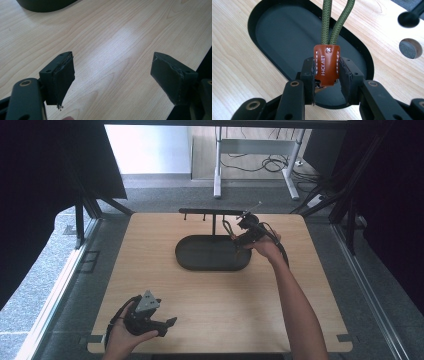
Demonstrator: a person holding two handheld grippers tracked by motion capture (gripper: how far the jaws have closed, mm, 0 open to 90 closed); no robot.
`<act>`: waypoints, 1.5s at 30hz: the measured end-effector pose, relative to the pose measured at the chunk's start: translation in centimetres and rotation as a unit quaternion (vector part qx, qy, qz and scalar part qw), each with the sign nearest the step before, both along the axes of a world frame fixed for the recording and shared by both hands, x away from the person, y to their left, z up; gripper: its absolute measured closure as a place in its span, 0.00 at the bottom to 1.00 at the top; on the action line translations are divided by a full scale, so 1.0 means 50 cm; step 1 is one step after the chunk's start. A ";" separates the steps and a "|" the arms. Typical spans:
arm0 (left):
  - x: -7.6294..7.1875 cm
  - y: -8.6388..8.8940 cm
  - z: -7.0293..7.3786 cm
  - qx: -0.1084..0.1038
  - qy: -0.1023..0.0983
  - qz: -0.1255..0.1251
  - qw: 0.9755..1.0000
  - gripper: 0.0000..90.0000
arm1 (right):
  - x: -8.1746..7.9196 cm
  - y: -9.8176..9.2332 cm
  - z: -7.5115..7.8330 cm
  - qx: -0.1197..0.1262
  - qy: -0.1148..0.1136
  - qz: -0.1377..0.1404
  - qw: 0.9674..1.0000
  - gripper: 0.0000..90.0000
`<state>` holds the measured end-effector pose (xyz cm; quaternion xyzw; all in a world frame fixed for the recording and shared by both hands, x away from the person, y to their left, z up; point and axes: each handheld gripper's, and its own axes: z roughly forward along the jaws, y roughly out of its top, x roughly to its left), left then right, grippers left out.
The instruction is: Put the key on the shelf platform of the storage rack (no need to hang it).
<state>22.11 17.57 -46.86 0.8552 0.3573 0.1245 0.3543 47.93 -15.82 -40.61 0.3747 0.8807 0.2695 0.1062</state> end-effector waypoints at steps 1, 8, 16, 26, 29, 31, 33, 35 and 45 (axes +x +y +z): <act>0.000 0.000 0.000 0.000 0.000 0.000 1.000 0.22 | 0.000 0.000 0.000 0.000 0.000 0.000 1.000 0.75; 0.000 0.001 0.000 0.000 0.000 -0.001 1.000 0.22 | 0.004 0.000 -0.023 -0.005 0.000 -0.004 1.000 0.75; 0.001 -0.001 -0.002 0.001 0.001 0.000 1.000 0.22 | 0.001 0.002 -0.050 -0.004 0.004 -0.003 1.000 0.75; 0.002 -0.003 -0.004 0.001 0.002 -0.002 1.000 0.22 | -0.004 0.001 -0.073 -0.007 0.009 -0.003 1.000 0.75; 0.002 -0.003 -0.004 0.002 0.003 -0.002 1.000 0.22 | -0.003 0.002 -0.077 -0.009 0.011 -0.005 1.000 0.74; 0.002 -0.003 -0.004 0.002 0.002 -0.002 1.000 0.22 | -0.003 0.004 -0.080 -0.010 0.013 -0.005 1.000 0.74; 0.002 -0.002 -0.004 0.002 0.002 -0.002 1.000 0.22 | -0.003 0.005 -0.083 -0.014 0.014 -0.004 1.000 0.74; 0.002 -0.002 -0.004 0.002 0.002 -0.001 1.000 0.22 | -0.002 0.007 -0.086 -0.018 0.015 -0.003 1.000 0.74; 0.002 -0.001 -0.005 0.004 0.004 -0.002 1.000 0.22 | -0.004 0.008 -0.091 -0.026 0.014 0.000 1.000 0.74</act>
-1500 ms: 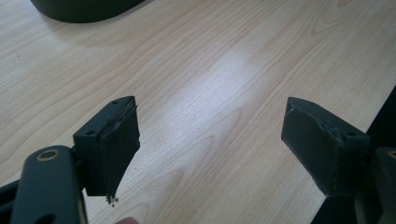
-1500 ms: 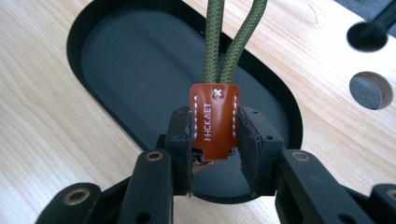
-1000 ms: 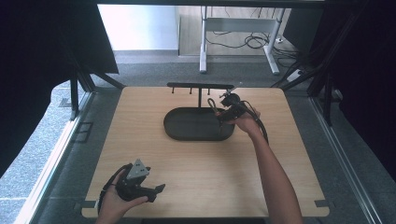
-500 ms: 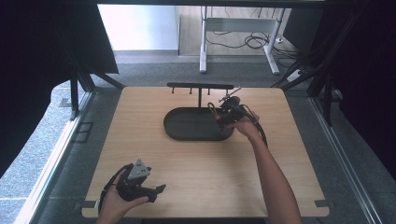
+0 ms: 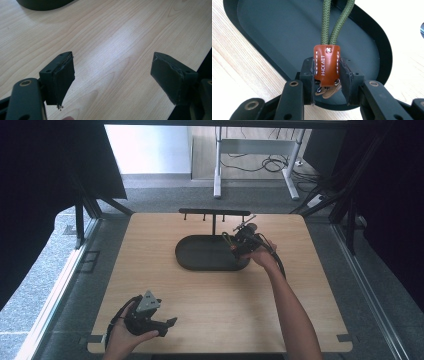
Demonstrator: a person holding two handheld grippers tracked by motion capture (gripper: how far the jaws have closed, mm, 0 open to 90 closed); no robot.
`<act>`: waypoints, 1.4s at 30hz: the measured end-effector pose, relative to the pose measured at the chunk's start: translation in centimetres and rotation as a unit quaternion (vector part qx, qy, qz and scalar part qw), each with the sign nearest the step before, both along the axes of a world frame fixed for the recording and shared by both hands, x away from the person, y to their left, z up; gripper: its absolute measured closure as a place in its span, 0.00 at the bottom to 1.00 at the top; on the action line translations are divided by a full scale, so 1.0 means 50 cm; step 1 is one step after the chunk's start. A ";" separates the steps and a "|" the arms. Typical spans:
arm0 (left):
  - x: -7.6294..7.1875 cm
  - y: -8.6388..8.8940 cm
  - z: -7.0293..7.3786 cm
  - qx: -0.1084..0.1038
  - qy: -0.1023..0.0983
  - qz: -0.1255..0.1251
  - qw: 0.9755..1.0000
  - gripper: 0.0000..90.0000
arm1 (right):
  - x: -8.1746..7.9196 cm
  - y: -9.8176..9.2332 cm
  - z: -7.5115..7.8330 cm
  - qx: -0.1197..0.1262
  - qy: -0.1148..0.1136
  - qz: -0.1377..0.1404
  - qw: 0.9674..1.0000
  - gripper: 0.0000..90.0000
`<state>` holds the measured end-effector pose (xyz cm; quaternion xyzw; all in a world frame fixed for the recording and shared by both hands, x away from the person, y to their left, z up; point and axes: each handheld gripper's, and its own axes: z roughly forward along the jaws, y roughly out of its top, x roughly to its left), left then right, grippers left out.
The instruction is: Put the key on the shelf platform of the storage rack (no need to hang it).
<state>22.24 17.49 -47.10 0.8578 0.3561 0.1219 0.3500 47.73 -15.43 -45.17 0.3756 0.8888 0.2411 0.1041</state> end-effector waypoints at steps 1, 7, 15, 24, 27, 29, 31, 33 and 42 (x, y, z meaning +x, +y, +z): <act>0.000 -0.001 0.000 0.001 0.000 0.000 1.000 0.22 | 0.000 -0.001 -0.001 -0.001 0.001 0.000 1.000 0.74; 0.001 -0.004 -0.003 0.003 0.004 -0.004 1.000 0.22 | 0.000 -0.011 -0.005 0.000 0.005 -0.006 1.000 0.73; 0.002 -0.007 -0.007 0.007 0.009 -0.008 1.000 0.22 | -0.002 -0.019 0.001 0.005 0.000 -0.009 1.000 0.70; 0.002 -0.008 -0.008 0.007 0.010 -0.008 1.000 0.22 | -0.009 -0.025 0.014 0.009 -0.010 -0.009 1.000 0.67; 0.004 -0.009 -0.010 0.008 0.011 -0.008 1.000 0.22 | -0.014 -0.030 0.022 0.013 -0.012 -0.007 1.000 0.67; 0.004 -0.010 -0.012 0.010 0.012 -0.009 1.000 0.22 | -0.017 -0.033 0.028 0.016 -0.015 -0.005 1.000 0.67; 0.004 -0.012 -0.013 0.011 0.013 -0.010 1.000 0.22 | -0.022 -0.035 0.034 0.021 -0.016 -0.003 1.000 0.67; 0.005 -0.015 -0.015 0.013 0.015 -0.014 1.000 0.22 | -0.028 -0.038 0.039 0.026 -0.020 0.000 0.999 0.67; 0.004 -0.026 -0.020 0.023 0.021 -0.025 0.999 0.22 | -0.051 -0.049 0.040 0.040 -0.019 0.006 0.999 0.66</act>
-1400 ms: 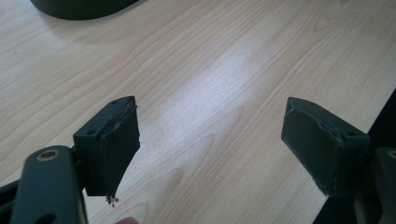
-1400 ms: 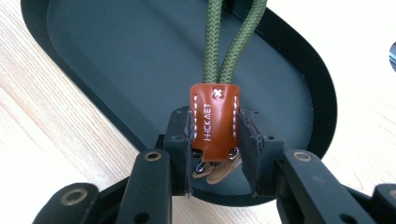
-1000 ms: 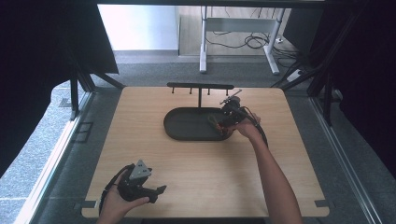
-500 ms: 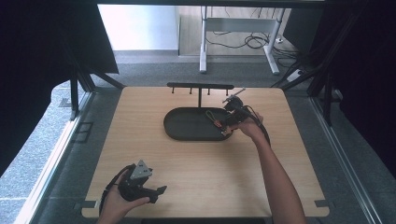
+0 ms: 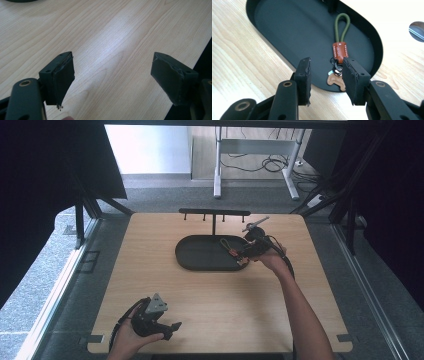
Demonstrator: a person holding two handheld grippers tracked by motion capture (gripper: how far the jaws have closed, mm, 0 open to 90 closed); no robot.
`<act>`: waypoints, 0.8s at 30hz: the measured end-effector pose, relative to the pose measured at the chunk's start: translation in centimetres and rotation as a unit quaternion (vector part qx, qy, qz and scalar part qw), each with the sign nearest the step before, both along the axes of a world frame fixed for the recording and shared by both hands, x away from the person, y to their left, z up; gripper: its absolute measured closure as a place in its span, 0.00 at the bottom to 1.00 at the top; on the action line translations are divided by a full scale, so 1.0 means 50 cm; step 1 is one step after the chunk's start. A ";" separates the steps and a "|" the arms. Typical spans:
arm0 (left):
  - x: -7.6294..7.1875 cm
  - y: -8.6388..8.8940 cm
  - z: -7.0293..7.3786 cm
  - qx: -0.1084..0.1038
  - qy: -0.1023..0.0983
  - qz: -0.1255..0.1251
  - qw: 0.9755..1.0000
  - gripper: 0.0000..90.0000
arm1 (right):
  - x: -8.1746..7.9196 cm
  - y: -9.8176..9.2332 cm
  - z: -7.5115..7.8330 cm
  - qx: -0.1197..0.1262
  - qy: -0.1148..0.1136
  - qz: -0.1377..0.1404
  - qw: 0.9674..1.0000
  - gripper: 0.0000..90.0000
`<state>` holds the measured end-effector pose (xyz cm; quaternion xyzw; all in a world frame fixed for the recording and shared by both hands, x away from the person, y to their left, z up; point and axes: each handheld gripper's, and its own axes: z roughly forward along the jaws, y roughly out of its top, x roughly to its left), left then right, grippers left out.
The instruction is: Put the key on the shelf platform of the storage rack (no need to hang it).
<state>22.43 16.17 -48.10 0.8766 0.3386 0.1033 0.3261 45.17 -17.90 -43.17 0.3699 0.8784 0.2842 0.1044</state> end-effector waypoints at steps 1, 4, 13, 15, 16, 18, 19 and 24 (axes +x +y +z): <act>0.000 0.001 0.000 0.000 0.000 0.001 1.000 0.22 | 0.000 0.000 0.000 0.000 0.000 0.000 1.000 0.66; 0.001 0.002 -0.001 -0.001 0.000 0.005 1.000 0.22 | -0.009 -0.002 0.000 0.006 -0.002 0.002 1.000 0.66; -0.001 -0.011 -0.004 0.006 0.000 -0.005 1.000 0.22 | -0.056 -0.003 0.007 0.014 -0.016 0.019 1.000 0.64; -0.001 -0.013 -0.005 0.008 0.001 -0.005 1.000 0.22 | -0.067 -0.005 0.007 0.017 -0.018 0.021 0.999 0.64; -0.001 -0.014 -0.006 0.008 0.002 -0.005 1.000 0.22 | -0.078 -0.008 0.007 0.019 -0.023 0.021 0.999 0.64; -0.001 -0.016 -0.007 0.008 0.004 -0.004 1.000 0.22 | -0.089 -0.013 0.007 0.022 -0.027 0.024 0.999 0.64; -0.001 -0.017 -0.008 0.009 0.004 -0.004 1.000 0.22 | -0.093 -0.015 0.007 0.025 -0.028 0.025 0.999 0.64; -0.002 -0.019 -0.009 0.010 0.002 -0.007 1.000 0.22 | -0.110 -0.022 0.002 0.038 -0.031 0.029 0.998 0.64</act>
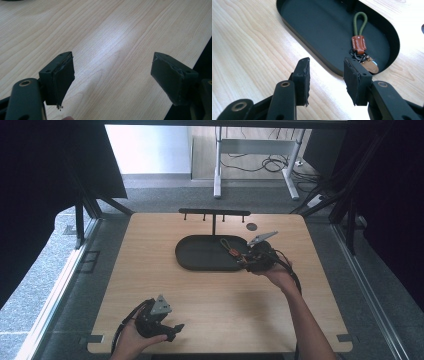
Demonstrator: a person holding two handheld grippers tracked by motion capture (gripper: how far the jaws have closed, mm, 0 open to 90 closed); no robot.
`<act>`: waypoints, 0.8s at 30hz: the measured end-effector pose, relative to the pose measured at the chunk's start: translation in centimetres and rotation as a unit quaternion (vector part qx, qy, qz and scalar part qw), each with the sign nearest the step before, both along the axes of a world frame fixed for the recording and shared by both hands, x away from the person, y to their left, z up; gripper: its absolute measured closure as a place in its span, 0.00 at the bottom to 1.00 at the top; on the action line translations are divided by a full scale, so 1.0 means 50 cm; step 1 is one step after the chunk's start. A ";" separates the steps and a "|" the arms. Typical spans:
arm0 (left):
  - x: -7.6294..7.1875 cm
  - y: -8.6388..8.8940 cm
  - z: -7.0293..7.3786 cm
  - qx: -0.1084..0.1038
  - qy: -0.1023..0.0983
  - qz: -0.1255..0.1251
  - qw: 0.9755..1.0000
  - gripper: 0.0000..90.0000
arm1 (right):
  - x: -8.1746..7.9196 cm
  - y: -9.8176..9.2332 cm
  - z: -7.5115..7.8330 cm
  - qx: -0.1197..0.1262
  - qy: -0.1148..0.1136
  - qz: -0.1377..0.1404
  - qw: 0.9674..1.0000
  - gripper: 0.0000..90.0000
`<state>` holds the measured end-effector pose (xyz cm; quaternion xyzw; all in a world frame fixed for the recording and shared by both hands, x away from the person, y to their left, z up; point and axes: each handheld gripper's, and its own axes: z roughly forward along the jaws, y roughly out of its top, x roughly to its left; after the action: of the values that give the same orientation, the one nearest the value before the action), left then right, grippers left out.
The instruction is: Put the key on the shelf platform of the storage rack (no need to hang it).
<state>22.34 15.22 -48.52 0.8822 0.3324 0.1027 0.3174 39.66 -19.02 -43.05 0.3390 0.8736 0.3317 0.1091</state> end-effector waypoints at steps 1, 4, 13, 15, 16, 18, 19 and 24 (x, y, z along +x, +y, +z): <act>0.000 0.000 0.000 0.000 0.000 0.000 1.000 0.22 | -0.004 -0.002 -0.002 0.003 0.001 0.002 1.000 0.64; -0.001 -0.001 -0.001 0.001 0.002 0.002 1.000 0.22 | -0.018 -0.006 -0.009 0.004 -0.002 0.004 1.000 0.64; -0.002 -0.005 -0.003 0.006 0.003 -0.006 1.000 0.21 | -0.062 -0.040 -0.027 0.011 -0.001 0.009 1.000 0.63; -0.002 -0.005 -0.003 0.006 0.003 -0.005 1.000 0.21 | -0.067 -0.045 -0.029 0.013 0.000 0.008 1.000 0.63; -0.002 -0.005 -0.003 0.006 0.003 -0.005 1.000 0.21 | -0.080 -0.054 -0.034 0.018 0.000 0.007 1.000 0.63; -0.001 -0.006 -0.003 0.007 0.003 -0.005 1.000 0.21 | -0.085 -0.059 -0.037 0.020 -0.001 0.009 1.000 0.63; -0.002 -0.007 -0.003 0.007 0.004 -0.004 1.000 0.21 | -0.092 -0.062 -0.041 0.022 0.001 0.007 1.000 0.63; -0.003 -0.011 -0.005 0.008 0.005 -0.007 1.000 0.21 | -0.117 -0.074 -0.064 0.027 0.001 0.009 1.000 0.63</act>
<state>22.19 14.64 -48.75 0.8878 0.3267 0.0983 0.3088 33.79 -22.73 -46.27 0.3340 0.8675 0.3560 0.0956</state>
